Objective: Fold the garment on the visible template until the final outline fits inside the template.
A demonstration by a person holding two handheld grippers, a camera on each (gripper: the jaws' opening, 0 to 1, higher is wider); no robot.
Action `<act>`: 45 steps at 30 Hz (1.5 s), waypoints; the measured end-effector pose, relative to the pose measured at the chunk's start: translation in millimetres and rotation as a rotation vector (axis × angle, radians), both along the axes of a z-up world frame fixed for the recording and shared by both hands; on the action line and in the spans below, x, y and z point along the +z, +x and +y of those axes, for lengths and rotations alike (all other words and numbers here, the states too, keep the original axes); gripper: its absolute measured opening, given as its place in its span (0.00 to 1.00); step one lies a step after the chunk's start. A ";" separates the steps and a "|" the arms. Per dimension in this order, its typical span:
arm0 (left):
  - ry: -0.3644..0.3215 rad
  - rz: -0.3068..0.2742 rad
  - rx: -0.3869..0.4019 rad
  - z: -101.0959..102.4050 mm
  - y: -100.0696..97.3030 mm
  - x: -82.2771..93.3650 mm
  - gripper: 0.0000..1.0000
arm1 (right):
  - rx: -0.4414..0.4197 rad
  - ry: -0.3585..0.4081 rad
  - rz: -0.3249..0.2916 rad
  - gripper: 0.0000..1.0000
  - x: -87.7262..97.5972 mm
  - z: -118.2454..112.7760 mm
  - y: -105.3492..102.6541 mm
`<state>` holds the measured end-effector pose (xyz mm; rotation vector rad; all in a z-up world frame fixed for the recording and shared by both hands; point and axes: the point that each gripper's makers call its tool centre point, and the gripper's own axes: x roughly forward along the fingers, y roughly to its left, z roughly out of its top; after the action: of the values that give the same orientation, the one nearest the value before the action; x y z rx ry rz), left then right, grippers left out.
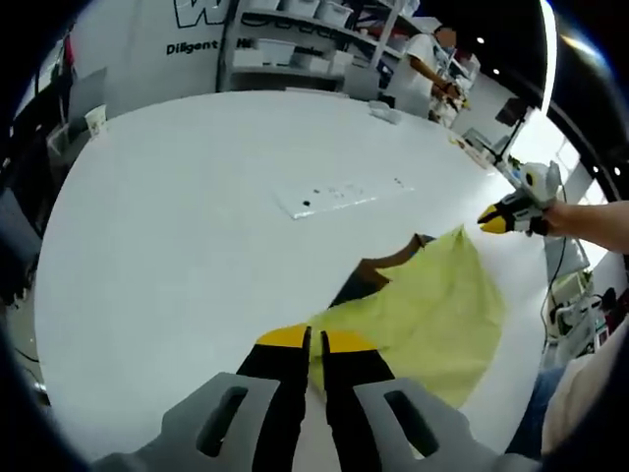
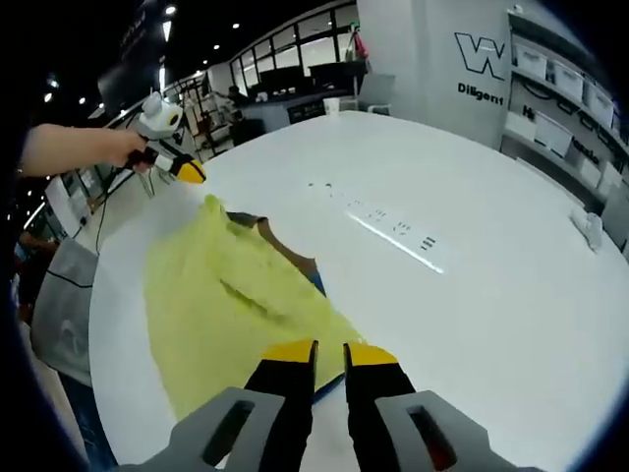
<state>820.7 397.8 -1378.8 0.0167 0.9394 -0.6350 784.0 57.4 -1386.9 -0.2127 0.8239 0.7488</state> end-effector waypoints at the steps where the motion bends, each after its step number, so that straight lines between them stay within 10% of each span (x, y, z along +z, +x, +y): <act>1: -0.002 -0.004 -0.005 -0.2 -1.4 0.5 0.02 | 0.004 0.004 0.004 0.06 -0.1 0.5 -2.2; 17: 0.013 -0.008 -0.087 -10.3 -25.5 -4.6 0.07 | 0.072 -0.009 0.021 0.08 -13.1 8.6 -36.2; 32: 0.090 -0.251 -0.407 -69.4 -14.3 3.8 0.25 | 0.226 -0.075 -0.096 0.13 -2.2 43.8 -5.6; 45: 0.162 -0.231 -0.585 -107.4 -18.5 -19.1 0.23 | 0.348 -0.132 -0.088 0.16 -19.7 77.0 4.4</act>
<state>802.2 290.5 -1397.9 0.5150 0.7559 -1.0679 788.3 134.4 -1406.6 -0.5128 0.7619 1.0036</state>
